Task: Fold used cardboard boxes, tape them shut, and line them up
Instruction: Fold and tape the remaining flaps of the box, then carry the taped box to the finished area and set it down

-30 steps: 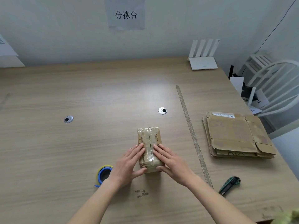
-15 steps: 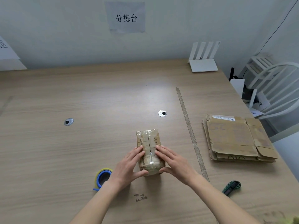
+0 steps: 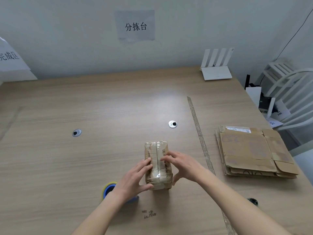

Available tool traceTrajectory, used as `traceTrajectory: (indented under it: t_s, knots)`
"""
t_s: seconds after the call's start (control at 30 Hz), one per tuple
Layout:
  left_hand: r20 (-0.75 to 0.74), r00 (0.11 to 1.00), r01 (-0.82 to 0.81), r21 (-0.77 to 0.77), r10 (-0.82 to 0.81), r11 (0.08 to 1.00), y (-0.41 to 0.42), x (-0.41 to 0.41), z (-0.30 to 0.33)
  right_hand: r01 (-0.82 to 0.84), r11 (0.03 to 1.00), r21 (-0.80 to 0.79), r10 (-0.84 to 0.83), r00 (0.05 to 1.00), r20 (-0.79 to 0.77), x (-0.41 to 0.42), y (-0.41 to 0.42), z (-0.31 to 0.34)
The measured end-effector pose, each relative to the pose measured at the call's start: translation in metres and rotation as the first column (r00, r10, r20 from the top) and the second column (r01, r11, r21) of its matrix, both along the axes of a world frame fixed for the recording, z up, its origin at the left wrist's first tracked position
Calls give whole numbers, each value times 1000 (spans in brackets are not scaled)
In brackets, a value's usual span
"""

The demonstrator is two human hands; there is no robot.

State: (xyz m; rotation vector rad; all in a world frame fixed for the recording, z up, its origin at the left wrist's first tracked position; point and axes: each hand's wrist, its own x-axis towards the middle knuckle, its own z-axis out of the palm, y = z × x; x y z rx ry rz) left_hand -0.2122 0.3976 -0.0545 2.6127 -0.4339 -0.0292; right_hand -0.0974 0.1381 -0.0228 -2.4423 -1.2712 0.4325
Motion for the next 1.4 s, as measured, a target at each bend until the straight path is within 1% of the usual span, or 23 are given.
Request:
traceTrajectory:
  t_s: [0.13, 0.27, 0.4, 0.47, 0.53, 0.6, 0.63, 0.67, 0.7, 0.73, 0.77, 0.83, 0.93, 1.03, 1.1, 1.2, 1.3, 1.33, 1.4]
  knots:
    - [-43, 999, -2, -13, 2, 1000, 6, 5, 5, -78, 996, -52, 76, 996, -50, 15, 17, 7]
    - [-68, 998, -1, -8, 1, 1000, 12, 8, 9, -114, 992, -58, 108, 989, -104, 22, 26, 9]
    - [-103, 994, -45, -15, 44, 999, 7, 9, 14, -120, 992, -24, 118, 991, -68, 23, 18, 7]
    - [-114, 987, -114, -16, 111, 993, 1, 9, 19, -35, 999, 27, 37, 997, -74, 24, 10, 11]
    - [-124, 967, -233, -57, 224, 971, -7, 11, 24, 171, 980, 104, -155, 978, -139, 24, 4, 13]
    - [-198, 914, -377, -101, 353, 921, -14, 15, 24, 427, 894, 136, -393, 893, -219, 20, 5, 11]
    - [-274, 870, -457, -131, 411, 880, -16, 18, 21, 532, 838, 122, -484, 828, -283, 18, 8, 6]
    - [-373, 810, -542, -181, 453, 821, -19, 21, 20, 605, 791, 92, -533, 754, -383, 15, 12, 2]
    - [-486, 742, -622, -240, 463, 745, -22, 25, 17, 655, 754, 54, -544, 668, -508, 12, 18, -2]
    - [-587, 684, -680, -298, 433, 670, -26, 28, 15, 685, 728, 25, -522, 578, -627, 10, 23, -6]
    - [-653, 651, -712, -347, 388, 610, -29, 32, 14, 704, 710, 11, -497, 513, -700, 8, 27, -8]
    - [-699, 634, -738, -418, 331, 530, -35, 39, 16, 726, 688, 16, -486, 477, -732, 10, 32, -12]
    - [-692, 641, -752, -479, 332, 453, -40, 51, 30, 739, 672, 44, -454, 458, -764, 18, 38, 4]
    - [-624, 696, -714, -549, 356, 434, -44, 66, 63, 740, 662, 117, -380, 466, -799, 33, 47, 46]
    - [-587, 720, -694, -616, 370, 374, -45, 79, 92, 763, 627, 160, -347, 457, -819, 46, 55, 78]
    - [-521, 748, -647, -711, 410, 276, -48, 96, 140, 829, 534, 165, -423, 431, -797, 63, 63, 126]
    - [-447, 776, -587, -770, 444, 250, -51, 109, 182, 860, 469, 203, -492, 445, -748, 75, 66, 163]
    - [-419, 780, -569, -784, 465, 248, -50, 113, 195, 866, 443, 232, -483, 449, -752, 78, 67, 173]
    - [-363, 795, -519, -821, 486, 236, -49, 119, 219, 853, 425, 304, -432, 486, -760, 83, 68, 193]
